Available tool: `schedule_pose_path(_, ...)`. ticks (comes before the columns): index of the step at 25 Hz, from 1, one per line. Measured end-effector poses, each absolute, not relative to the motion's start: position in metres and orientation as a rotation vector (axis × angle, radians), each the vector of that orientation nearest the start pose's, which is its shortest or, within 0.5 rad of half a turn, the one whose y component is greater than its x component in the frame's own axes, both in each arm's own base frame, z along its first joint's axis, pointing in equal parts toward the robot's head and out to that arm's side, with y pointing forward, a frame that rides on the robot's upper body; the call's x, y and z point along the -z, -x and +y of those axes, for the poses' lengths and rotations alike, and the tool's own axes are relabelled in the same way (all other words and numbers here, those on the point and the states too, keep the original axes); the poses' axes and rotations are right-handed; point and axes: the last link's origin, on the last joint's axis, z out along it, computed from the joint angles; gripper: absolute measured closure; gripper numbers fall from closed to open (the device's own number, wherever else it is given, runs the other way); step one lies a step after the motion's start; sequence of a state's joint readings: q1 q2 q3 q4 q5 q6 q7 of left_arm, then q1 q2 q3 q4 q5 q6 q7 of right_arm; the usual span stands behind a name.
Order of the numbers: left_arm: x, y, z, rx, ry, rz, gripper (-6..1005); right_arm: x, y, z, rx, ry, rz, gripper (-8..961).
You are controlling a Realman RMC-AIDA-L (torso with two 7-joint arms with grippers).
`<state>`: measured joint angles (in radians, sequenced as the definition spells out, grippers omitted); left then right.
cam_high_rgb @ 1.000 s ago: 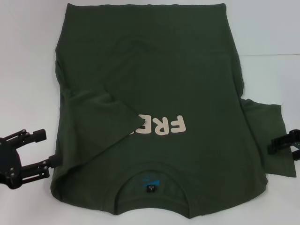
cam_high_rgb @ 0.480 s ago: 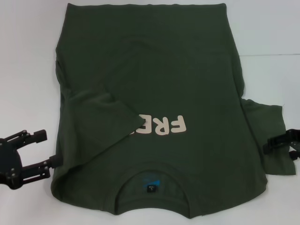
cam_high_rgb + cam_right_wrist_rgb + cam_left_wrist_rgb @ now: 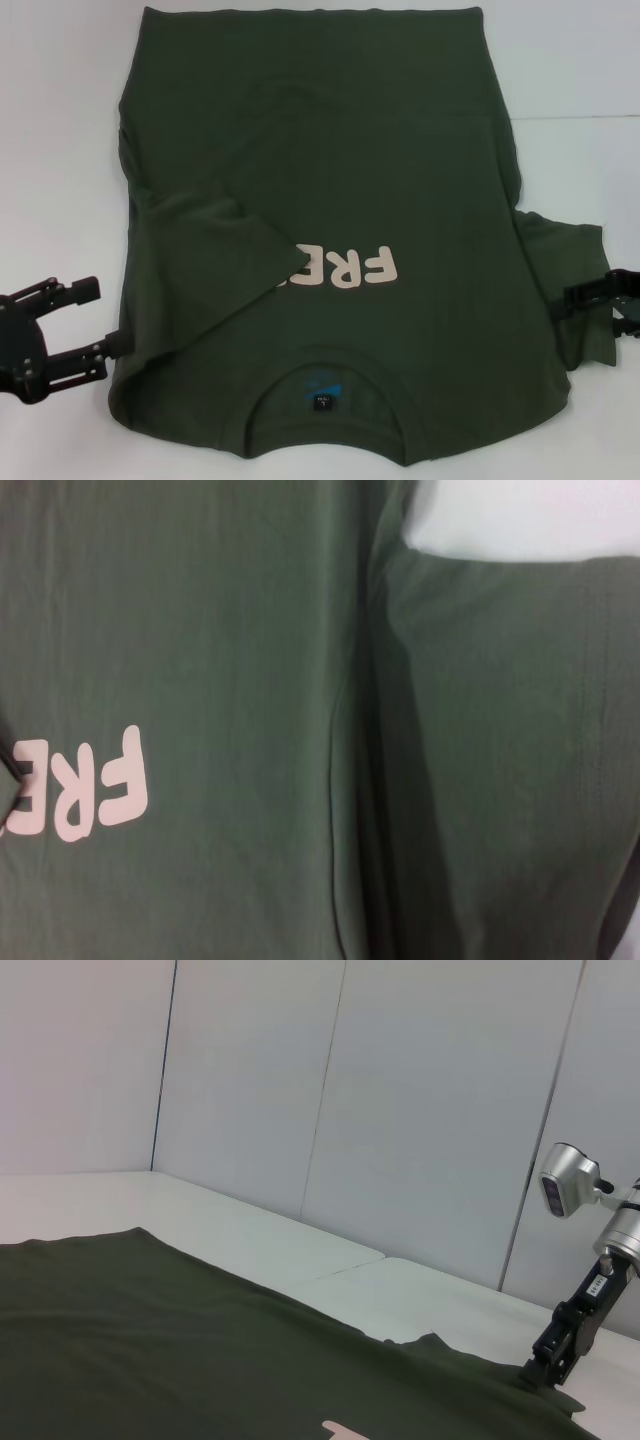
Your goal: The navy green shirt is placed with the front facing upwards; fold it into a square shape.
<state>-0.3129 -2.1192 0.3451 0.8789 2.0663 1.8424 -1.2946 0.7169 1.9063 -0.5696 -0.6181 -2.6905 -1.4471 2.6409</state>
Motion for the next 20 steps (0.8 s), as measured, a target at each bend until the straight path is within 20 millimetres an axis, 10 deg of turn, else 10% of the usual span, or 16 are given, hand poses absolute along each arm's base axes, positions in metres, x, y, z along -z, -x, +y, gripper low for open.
schedule_pose_path(10, -0.0603, 0.3142, 0.2549, 0.794, 2.507, -0.616, 166, -0.0604, -0.322, 0.3688, -0.016, 1.942, 2.028, 68)
schedule_pose_path(20, -0.0603, 0.3141, 0.2555, 0.792, 2.505, -0.615, 166, -0.0619, -0.3225, 0.37, -0.018, 1.929, 2.025, 381)
